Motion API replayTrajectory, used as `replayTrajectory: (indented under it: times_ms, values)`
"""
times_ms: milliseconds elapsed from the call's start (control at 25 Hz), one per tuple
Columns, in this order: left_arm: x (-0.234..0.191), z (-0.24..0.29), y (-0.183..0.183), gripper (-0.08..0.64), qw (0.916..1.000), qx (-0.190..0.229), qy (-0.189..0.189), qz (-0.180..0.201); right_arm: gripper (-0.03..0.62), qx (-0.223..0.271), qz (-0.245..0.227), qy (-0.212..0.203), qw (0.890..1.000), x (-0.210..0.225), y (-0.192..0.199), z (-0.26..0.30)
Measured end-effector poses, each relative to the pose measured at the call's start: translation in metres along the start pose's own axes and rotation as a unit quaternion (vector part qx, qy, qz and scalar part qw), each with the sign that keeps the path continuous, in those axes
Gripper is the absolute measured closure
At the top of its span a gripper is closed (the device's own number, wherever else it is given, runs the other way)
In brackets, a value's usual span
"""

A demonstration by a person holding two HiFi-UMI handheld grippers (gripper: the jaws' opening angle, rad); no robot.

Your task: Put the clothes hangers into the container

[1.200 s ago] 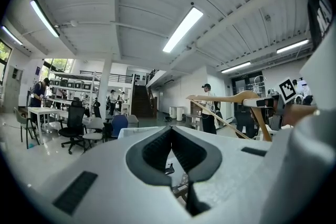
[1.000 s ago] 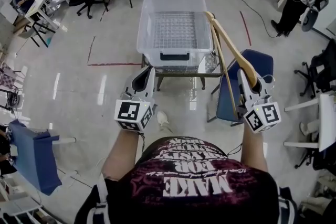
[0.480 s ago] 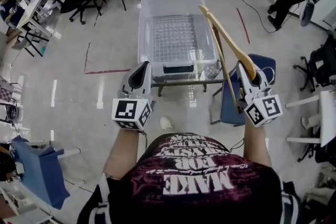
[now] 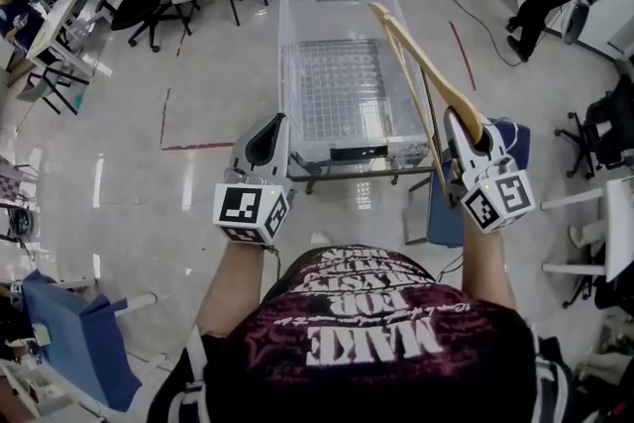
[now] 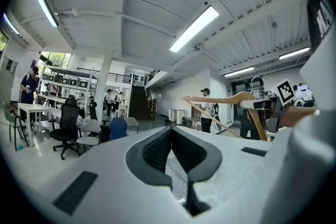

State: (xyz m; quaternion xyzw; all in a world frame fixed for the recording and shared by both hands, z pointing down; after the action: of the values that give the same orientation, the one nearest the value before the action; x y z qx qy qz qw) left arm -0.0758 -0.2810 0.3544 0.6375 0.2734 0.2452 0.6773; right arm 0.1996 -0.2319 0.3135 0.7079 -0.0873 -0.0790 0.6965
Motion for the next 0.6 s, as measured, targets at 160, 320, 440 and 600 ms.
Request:
replayTrajectory:
  times_ms: [160,320,440,600]
  values:
    - [-0.02,0.002,0.003,0.554,1.0,-0.003,0.008,0.0,0.534,0.004,0.001,-0.008,1.0,-0.017,0.0,0.03]
    - [-0.038,0.008,0.01,0.554,0.9999,-0.01,0.011,-0.006,0.534,0.005,-0.001,-0.019,1.0,-0.032,0.001,0.052]
    - [-0.045,0.017,0.016,0.554,0.9997,-0.017,0.015,-0.012,0.534,-0.002,0.001,-0.015,1.0,-0.028,0.005,0.061]
    - [-0.048,0.037,0.024,0.554,0.9993,-0.028,0.02,-0.018,0.534,-0.013,0.009,-0.011,1.0,-0.015,0.013,0.078]
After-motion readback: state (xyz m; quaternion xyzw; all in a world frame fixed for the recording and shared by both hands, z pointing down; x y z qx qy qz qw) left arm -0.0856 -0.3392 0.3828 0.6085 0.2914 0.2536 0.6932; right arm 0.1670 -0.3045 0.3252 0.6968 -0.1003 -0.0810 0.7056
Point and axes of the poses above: the fingertips, and each gripper's own axes: z forward along the fingers, x to its right, y out of its underside, the point moved 1 cm from there along -z, backward along the fingers, and after that the axes turned 7 degrees about y, right-handed, at the moved point
